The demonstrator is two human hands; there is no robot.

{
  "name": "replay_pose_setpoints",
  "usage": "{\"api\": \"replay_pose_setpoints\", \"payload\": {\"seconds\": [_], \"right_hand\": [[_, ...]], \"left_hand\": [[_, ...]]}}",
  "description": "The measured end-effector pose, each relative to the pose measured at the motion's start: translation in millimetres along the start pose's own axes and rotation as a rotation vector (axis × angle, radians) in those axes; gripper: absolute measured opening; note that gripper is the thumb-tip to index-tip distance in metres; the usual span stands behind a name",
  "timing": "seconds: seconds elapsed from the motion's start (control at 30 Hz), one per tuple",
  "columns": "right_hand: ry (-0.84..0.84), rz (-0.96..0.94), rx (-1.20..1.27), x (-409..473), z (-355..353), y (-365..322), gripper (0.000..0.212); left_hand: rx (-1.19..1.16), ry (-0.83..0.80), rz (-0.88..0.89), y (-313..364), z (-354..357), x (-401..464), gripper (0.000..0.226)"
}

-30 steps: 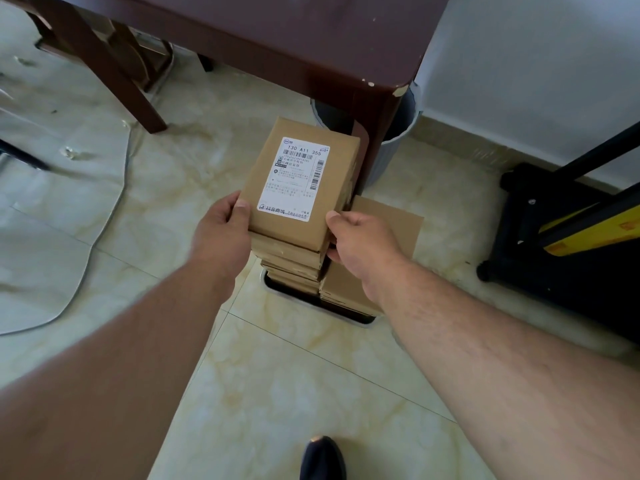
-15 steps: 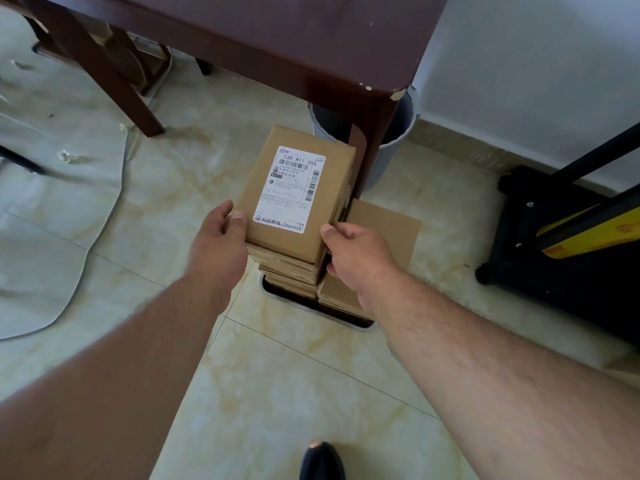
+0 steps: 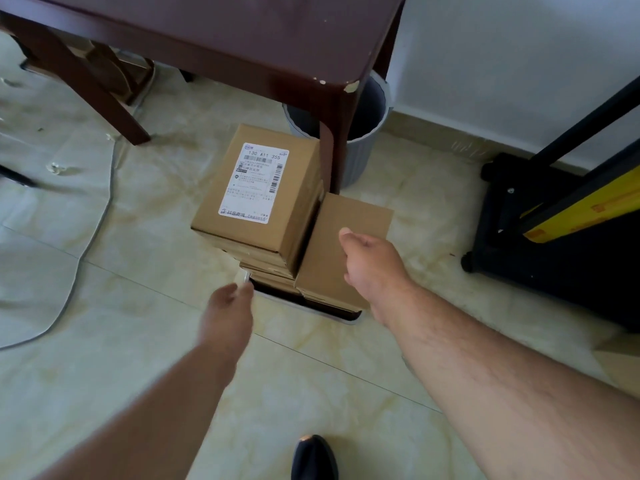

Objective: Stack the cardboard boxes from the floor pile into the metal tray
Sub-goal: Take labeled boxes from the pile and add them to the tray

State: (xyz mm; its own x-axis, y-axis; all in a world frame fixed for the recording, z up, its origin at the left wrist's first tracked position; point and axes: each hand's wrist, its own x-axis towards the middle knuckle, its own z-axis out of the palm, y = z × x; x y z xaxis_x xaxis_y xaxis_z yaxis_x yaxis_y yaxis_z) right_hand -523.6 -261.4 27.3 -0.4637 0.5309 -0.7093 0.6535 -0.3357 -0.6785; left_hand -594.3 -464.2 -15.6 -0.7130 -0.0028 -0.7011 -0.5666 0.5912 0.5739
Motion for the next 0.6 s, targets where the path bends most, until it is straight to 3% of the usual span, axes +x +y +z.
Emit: {"api": "replay_pose_setpoints", "payload": {"seconds": [0.07,0.2,0.27,0.4,0.6], "right_hand": [[0.013,-0.003,0.007,-2.2,-22.8,15.2,0.048],[0.082,0.013,0.011,-1.2,-83.6,56.7,0.043],[0.131,0.027,0.027,-4.0,-120.1,78.3,0.025],[0.182,0.073,0.059,-16.0,-200.9,122.4,0.045],[0.247,0.092,0.046,-45.2,-327.2,176.7,0.045]], "left_hand": [[0.124,-0.152,-0.028,-16.0,24.8,-26.2,0.065],[0.205,-0.343,-0.009,-12.4,92.4,-70.0,0.041],[0.223,-0.373,0.071,-2.3,128.4,-88.5,0.037],[0.254,-0.401,0.175,15.0,202.3,-129.6,0.059],[0.323,-0.436,0.228,15.0,311.5,-190.9,0.054]]}}
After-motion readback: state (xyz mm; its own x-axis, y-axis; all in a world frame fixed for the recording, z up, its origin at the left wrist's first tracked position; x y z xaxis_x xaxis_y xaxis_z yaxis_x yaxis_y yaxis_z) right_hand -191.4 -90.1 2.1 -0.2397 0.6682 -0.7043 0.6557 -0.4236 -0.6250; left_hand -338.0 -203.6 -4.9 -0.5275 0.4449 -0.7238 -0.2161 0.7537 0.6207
